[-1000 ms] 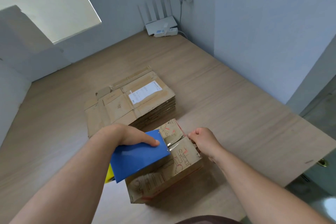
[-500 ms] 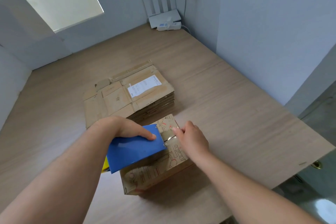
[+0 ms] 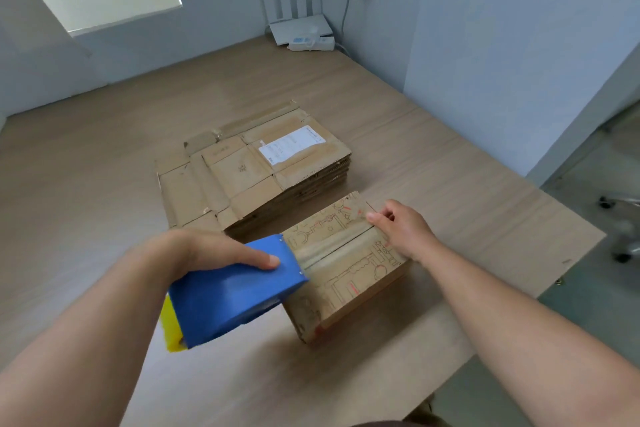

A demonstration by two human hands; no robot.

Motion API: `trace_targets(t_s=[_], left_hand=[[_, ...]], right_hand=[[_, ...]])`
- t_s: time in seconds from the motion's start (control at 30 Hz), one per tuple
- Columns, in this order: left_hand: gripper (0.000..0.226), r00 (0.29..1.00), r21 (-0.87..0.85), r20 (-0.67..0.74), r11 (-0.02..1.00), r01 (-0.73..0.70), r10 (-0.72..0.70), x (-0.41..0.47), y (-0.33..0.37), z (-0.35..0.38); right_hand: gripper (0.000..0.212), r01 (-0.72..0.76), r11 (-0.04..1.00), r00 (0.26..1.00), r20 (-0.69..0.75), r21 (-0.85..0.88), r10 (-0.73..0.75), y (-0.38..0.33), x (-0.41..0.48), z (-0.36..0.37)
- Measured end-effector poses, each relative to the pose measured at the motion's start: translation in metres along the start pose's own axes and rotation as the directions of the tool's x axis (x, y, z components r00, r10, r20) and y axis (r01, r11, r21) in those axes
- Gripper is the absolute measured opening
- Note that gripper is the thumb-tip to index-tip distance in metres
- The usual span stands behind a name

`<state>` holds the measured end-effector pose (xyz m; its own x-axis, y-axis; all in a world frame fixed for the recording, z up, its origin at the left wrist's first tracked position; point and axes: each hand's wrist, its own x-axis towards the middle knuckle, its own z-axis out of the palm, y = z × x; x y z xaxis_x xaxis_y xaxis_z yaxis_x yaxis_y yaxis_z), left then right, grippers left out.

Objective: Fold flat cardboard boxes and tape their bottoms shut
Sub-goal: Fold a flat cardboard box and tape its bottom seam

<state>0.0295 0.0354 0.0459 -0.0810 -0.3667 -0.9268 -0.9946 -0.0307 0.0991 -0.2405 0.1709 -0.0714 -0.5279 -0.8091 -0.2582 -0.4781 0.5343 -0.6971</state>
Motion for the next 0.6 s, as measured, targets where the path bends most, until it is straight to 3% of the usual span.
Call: trace_targets(t_s=[0.13, 0.37, 0.43, 0.53, 0.6], left_hand=[[0.089, 0.995, -0.081, 0.046, 0.992, 0.094, -0.090, 0.002, -0.061, -0.005], [0.066, 0.996, -0.068, -0.074, 0.997, 0.045, -0.050, 0.019, -0.049, 0.009], [0.061, 0.987, 0.017, -0.158, 0.999, 0.038, -0.035, 0.027, -0.041, 0.015], [0.058, 0.906, 0.330, -0.416, 0.942, 0.066, 0.082, 0.039, -0.032, 0.035], [0.052, 0.874, 0.318, -0.478, 0.945, 0.079, 0.088, 0.047, -0.034, 0.042]], right_hand=[[0.034, -0.003, 1.000, 1.000, -0.018, 0.004, 0.004, 0.000, 0.002, 0.003], [0.032, -0.005, 1.000, 0.999, -0.043, -0.007, 0.005, -0.002, 0.004, 0.002], [0.032, -0.005, 1.000, 0.999, -0.040, -0.026, 0.004, -0.003, 0.003, 0.002], [0.033, 0.012, 0.999, 0.999, -0.050, -0.045, -0.014, -0.003, 0.002, 0.001], [0.033, 0.012, 0.999, 0.998, -0.059, -0.049, -0.015, -0.002, 0.002, 0.002]])
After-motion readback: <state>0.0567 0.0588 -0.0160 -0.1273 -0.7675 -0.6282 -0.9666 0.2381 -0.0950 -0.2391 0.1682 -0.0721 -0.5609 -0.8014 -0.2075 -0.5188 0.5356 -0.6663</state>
